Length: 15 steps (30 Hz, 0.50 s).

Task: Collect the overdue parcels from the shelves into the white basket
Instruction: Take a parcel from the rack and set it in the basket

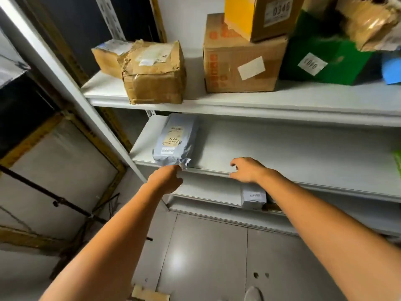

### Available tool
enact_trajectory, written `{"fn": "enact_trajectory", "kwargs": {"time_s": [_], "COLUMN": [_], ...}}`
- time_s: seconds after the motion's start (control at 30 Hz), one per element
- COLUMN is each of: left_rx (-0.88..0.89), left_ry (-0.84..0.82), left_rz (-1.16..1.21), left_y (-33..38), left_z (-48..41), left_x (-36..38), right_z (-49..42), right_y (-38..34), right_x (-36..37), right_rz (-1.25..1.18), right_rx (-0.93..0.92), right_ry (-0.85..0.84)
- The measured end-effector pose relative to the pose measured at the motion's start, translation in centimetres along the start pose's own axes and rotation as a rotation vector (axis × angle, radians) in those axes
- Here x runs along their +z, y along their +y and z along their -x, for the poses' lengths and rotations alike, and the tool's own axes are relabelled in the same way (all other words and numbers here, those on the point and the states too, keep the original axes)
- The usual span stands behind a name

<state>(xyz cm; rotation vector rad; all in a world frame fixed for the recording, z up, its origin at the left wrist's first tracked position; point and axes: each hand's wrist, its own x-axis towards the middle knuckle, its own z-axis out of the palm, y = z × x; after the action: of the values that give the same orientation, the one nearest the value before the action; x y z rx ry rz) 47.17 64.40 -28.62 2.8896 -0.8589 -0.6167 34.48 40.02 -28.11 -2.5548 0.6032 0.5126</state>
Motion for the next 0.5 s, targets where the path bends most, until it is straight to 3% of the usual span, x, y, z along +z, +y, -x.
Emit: {"fn": "enact_trajectory", "kwargs": {"time_s": [0.23, 0.5], "left_rx": [-0.217, -0.282], "left_ry": [0.060, 0.051], "left_rz": [0.078, 0.218], "left_y": [-3.8, -7.3], "left_z": [-0.4, -5.2], "left_x": [0.4, 2.0], "right_z": [-6.0, -12.1], "right_y": [-3.3, -6.6], "right_x": [0.6, 3.4], "right_rz": [0.013, -0.014], "right_rx": [-0.125, -0.142], "right_ry": [-0.058, -0.057]}}
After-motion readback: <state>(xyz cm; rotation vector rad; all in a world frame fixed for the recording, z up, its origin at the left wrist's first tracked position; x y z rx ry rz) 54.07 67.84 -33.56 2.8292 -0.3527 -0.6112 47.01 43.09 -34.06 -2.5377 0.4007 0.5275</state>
